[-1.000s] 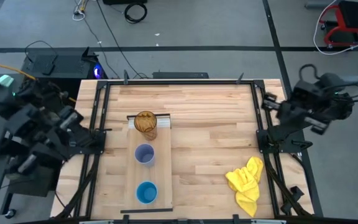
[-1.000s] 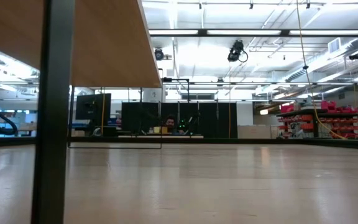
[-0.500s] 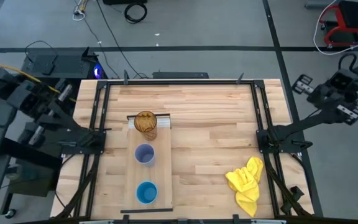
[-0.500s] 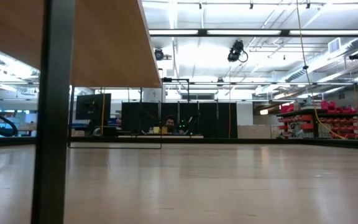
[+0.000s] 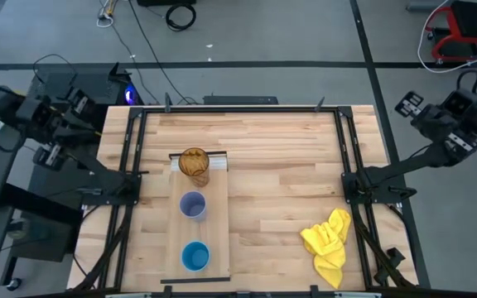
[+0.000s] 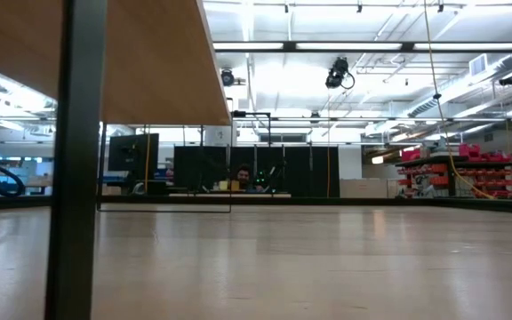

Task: Stack small to large cups/mugs on shelf
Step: Return to Home Position

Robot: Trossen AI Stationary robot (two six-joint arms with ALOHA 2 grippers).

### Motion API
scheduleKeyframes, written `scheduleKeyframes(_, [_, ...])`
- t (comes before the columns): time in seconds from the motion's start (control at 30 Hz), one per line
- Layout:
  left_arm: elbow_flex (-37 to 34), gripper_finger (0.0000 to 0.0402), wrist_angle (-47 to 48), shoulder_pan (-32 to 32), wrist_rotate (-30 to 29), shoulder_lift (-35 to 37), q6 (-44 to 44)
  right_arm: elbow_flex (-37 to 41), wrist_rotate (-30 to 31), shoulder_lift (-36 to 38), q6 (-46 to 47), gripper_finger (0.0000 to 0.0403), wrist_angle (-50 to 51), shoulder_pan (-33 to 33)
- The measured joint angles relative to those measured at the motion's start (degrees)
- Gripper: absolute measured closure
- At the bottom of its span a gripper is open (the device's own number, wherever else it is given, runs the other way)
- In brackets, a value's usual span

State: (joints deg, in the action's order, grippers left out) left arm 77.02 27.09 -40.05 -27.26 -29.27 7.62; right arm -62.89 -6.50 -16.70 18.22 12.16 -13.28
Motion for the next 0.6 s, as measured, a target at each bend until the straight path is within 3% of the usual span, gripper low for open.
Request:
scheduleKeyframes(0.1, [-5.3,0.0376,-3.8,0.0,-1.7,4.8,-0.5,0.2,3.1,1.0,0.4,0.0393,0.1,0.0])
scheduleKeyframes(0.27, [-11.6,0.0377,-5.3,-0.1,0.7,9.3,-1.4,5.6,2.4,1.1,5.5,0.0393,-2.2,0.0])
scheduleKeyframes(0.43, [-17.3,0.0369,-6.3,-1.2,7.8,11.5,-5.5,20.1,-2.7,0.6,11.3,0.0393,-19.7,0.0])
scheduleKeyframes(0.6, [-22.2,0.0367,-7.8,-1.6,8.4,13.0,-7.1,32.0,-4.7,0.0,12.7,0.0393,-33.0,0.0])
